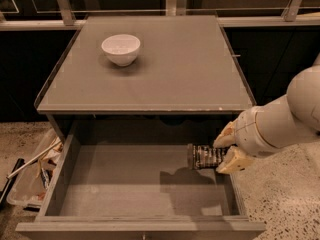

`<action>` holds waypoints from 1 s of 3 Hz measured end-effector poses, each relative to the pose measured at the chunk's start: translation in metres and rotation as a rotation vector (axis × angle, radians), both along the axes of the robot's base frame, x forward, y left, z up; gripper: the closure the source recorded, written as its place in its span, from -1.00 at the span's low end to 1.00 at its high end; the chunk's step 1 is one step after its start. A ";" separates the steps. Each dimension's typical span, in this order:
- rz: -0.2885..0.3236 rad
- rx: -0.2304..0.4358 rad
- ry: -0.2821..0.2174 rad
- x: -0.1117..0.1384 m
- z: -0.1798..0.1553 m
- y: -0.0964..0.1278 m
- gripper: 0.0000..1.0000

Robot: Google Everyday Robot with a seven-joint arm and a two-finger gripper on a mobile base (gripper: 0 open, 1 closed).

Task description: Place rxbar chocolate into top drawer

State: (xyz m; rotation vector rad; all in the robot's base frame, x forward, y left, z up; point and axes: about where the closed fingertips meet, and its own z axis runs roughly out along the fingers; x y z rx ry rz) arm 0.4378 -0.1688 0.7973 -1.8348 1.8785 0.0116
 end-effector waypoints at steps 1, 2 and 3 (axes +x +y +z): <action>0.006 -0.030 -0.002 0.025 -0.025 0.007 1.00; 0.004 -0.008 -0.008 0.057 -0.054 0.011 1.00; -0.009 0.041 -0.013 0.075 -0.079 0.010 1.00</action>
Offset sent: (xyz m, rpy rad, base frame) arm 0.1022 0.0145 -0.0971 0.0331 -0.0091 -0.0029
